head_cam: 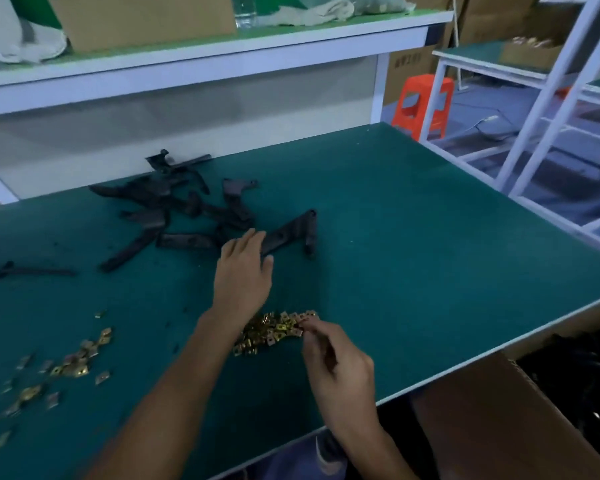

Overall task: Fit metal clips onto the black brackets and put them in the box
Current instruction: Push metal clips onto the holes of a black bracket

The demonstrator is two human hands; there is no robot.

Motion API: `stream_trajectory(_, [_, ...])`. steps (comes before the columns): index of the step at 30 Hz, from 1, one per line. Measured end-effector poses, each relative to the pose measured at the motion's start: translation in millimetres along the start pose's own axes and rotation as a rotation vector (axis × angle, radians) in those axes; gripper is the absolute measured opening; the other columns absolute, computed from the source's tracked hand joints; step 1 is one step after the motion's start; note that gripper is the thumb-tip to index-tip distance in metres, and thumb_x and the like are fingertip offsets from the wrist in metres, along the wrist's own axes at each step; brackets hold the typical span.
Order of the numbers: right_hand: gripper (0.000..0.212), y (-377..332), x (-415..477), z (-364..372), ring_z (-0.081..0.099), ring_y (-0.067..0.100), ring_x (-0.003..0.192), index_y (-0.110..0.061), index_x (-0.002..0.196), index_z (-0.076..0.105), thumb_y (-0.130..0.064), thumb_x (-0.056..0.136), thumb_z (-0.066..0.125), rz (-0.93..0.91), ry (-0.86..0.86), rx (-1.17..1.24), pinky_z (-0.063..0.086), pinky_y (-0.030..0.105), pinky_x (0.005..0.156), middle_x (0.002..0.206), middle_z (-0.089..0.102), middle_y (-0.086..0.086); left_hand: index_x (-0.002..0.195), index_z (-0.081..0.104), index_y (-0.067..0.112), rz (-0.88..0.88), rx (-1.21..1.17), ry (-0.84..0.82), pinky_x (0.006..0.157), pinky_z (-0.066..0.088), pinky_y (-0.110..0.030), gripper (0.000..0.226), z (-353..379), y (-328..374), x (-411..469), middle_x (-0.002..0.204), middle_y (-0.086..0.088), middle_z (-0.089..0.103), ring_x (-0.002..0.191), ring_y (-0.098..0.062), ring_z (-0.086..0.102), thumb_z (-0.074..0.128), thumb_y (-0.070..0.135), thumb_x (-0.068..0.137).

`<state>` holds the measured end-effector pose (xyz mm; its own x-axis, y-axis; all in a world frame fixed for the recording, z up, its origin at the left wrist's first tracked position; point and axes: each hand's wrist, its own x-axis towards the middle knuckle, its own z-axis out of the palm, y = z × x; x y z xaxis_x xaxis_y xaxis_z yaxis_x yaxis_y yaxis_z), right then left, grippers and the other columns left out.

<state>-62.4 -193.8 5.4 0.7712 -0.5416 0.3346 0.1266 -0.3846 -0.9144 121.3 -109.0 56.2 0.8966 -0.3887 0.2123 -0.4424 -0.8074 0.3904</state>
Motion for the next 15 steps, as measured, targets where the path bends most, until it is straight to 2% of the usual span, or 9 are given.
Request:
stream_trajectory(2, [0.016, 1.9, 1.5, -4.3, 0.055, 0.000, 0.059, -0.024, 0.104, 0.074, -0.025, 0.096, 0.061, 0.032, 0.039, 0.015, 0.041, 0.012, 0.060, 0.068, 0.061, -0.014, 0.157, 0.026, 0.016, -0.065, 0.094, -0.109, 0.119, 0.021, -0.049, 0.058, 6.2, -1.3, 21.3, 0.164, -0.005, 0.025, 0.150, -0.033, 0.018, 0.042, 0.038, 0.106])
stream_trajectory(3, [0.016, 1.1, 2.0, -5.3, 0.053, 0.005, 0.057, -0.025, 0.104, 0.073, -0.027, 0.096, 0.060, 0.051, 0.034, 0.038, 0.041, 0.016, 0.058, 0.065, 0.059, -0.009, 0.156, 0.028, 0.015, -0.101, 0.151, -0.140, 0.117, 0.023, -0.051, 0.057, 9.9, -3.5, 29.7, 0.161, -0.008, 0.030, 0.147, -0.036, 0.021, 0.042, 0.039, 0.106])
stream_trajectory(4, [0.016, 0.1, 2.5, -5.7, 0.054, 0.012, 0.057, -0.025, 0.104, 0.073, -0.029, 0.096, 0.059, 0.064, 0.027, 0.061, 0.043, 0.021, 0.057, 0.065, 0.059, -0.004, 0.149, 0.039, 0.014, -0.129, 0.204, -0.157, 0.113, 0.028, -0.050, 0.051, 12.2, -5.0, 35.6, 0.152, -0.012, 0.042, 0.141, -0.038, 0.030, 0.045, 0.038, 0.105])
stream_trajectory(6, [0.018, -1.6, 3.8, -5.1, 0.058, 0.022, 0.059, -0.024, 0.104, 0.072, -0.031, 0.097, 0.058, 0.074, 0.032, 0.077, 0.048, 0.033, 0.056, 0.067, 0.061, 0.002, 0.116, 0.063, 0.015, -0.213, 0.173, -0.194, 0.100, 0.042, -0.045, 0.029, 11.3, -8.8, 43.8, 0.120, -0.011, 0.063, 0.116, -0.035, 0.052, 0.053, 0.037, 0.101])
stream_trajectory(7, [0.019, -1.2, 3.7, -4.9, 0.060, 0.024, 0.061, -0.021, 0.105, 0.072, -0.031, 0.097, 0.058, 0.073, 0.040, 0.074, 0.050, 0.037, 0.057, 0.068, 0.063, 0.002, 0.096, 0.065, 0.018, -0.262, 0.085, -0.240, 0.091, 0.046, -0.040, 0.021, 10.2, -12.1, 44.9, 0.102, -0.007, 0.065, 0.097, -0.029, 0.058, 0.058, 0.037, 0.099])
stream_trajectory(8, [0.021, 0.1, 4.0, -4.7, 0.062, 0.024, 0.062, -0.019, 0.105, 0.073, -0.033, 0.097, 0.058, 0.068, 0.048, 0.069, 0.051, 0.038, 0.058, 0.069, 0.064, 0.001, 0.083, 0.061, 0.018, -0.306, -0.035, -0.296, 0.083, 0.047, -0.036, 0.023, 9.0, -16.1, 44.8, 0.089, -0.003, 0.062, 0.081, -0.023, 0.058, 0.062, 0.036, 0.097])
stream_trajectory(9, [0.025, 1.7, 3.8, -4.8, 0.063, 0.023, 0.062, -0.018, 0.105, 0.073, -0.036, 0.097, 0.058, 0.057, 0.051, 0.066, 0.051, 0.038, 0.058, 0.070, 0.065, 0.000, 0.079, 0.058, 0.017, -0.349, -0.160, -0.337, 0.078, 0.046, -0.034, 0.025, 7.8, -19.9, 42.9, 0.085, -0.001, 0.059, 0.074, -0.019, 0.055, 0.065, 0.034, 0.096])
stream_trajectory(11, [0.032, 3.2, 3.1, -4.6, 0.064, 0.018, 0.063, -0.018, 0.105, 0.073, -0.042, 0.097, 0.054, 0.042, 0.043, 0.067, 0.052, 0.036, 0.058, 0.071, 0.066, -0.004, 0.081, 0.061, 0.012, -0.390, -0.359, -0.336, 0.077, 0.046, -0.034, 0.025, 1.3, -23.2, 34.0, 0.089, -0.004, 0.061, 0.076, -0.019, 0.055, 0.063, 0.030, 0.098])
stream_trajectory(15, [0.030, 6.2, 4.5, -3.0, 0.065, 0.017, 0.063, -0.027, 0.101, 0.071, -0.049, 0.095, 0.053, 0.088, 0.047, 0.111, 0.054, 0.037, 0.060, 0.071, 0.067, -0.006, 0.077, 0.043, 0.010, -0.253, -0.307, -0.208, 0.059, 0.041, -0.037, 0.034, -27.8, -9.0, 8.4, 0.072, -0.015, 0.041, 0.060, -0.025, 0.043, 0.049, 0.031, 0.103])
